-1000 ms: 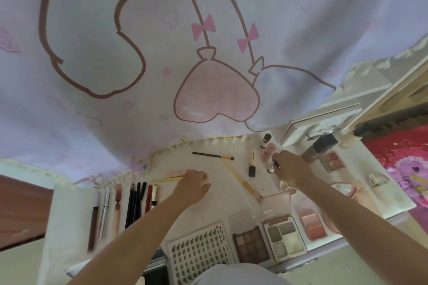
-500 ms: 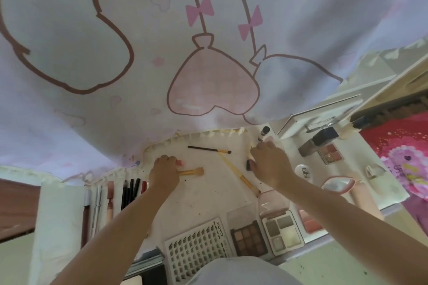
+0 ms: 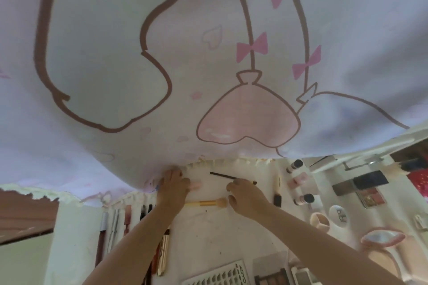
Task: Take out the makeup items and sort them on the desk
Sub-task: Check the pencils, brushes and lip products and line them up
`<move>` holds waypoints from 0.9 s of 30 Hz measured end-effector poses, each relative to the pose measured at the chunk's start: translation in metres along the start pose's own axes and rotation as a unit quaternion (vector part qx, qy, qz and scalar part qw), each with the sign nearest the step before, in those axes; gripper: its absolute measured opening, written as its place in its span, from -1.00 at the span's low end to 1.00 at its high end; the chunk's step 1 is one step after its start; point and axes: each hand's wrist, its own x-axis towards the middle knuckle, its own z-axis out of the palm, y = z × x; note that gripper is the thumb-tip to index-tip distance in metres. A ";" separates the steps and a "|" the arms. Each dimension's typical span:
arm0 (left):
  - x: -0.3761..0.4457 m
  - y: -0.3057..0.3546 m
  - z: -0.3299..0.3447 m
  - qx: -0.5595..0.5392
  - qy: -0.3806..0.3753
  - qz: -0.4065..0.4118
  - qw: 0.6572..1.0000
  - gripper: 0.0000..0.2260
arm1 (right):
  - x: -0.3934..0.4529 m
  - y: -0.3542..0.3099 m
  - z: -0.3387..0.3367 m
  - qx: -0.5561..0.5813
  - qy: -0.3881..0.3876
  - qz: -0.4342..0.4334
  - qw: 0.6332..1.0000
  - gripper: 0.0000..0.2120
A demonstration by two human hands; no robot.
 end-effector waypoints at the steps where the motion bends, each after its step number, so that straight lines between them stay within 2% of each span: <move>1: 0.004 -0.004 0.002 -0.002 0.010 0.019 1.000 -0.85 | 0.003 0.000 0.000 0.016 -0.001 -0.004 1.000 -0.66; 3: 0.005 -0.006 0.003 -0.050 -0.008 0.061 0.997 -0.79 | 0.008 -0.001 -0.001 0.045 -0.005 -0.002 0.999 -0.64; 6: 0.002 0.001 0.002 -0.109 -0.014 0.085 0.990 -0.42 | 0.011 0.001 -0.002 0.087 -0.003 0.015 0.996 -0.60; 7: 0.002 0.004 0.002 -0.124 -0.014 0.096 0.988 -0.42 | 0.010 0.001 -0.003 0.116 0.001 0.019 0.993 -0.59; 9: -0.002 0.010 0.000 -0.137 -0.052 0.111 0.983 -0.64 | 0.007 -0.001 -0.006 0.188 0.006 0.017 0.982 -0.58; 11: -0.006 0.018 -0.004 -0.163 -0.082 0.124 0.975 -0.74 | 0.003 -0.002 -0.012 0.243 0.005 0.002 0.970 -0.59; 15: -0.013 0.033 -0.019 -0.201 -0.082 0.163 0.962 -0.77 | -0.011 -0.004 -0.028 0.313 0.017 -0.016 0.949 -0.86; 19: -0.024 0.038 -0.038 -0.195 -0.065 0.167 0.964 -0.79 | -0.032 -0.002 -0.046 0.311 0.061 -0.029 0.948 -0.76; 23: -0.043 0.046 -0.057 -0.206 -0.122 0.191 0.952 -0.82 | -0.056 0.002 -0.053 0.297 0.064 -0.070 0.950 -0.77; 27: -0.057 0.051 -0.072 -0.220 -0.144 0.206 0.943 -0.81 | -0.078 0.002 -0.058 0.287 0.091 -0.102 0.948 -0.72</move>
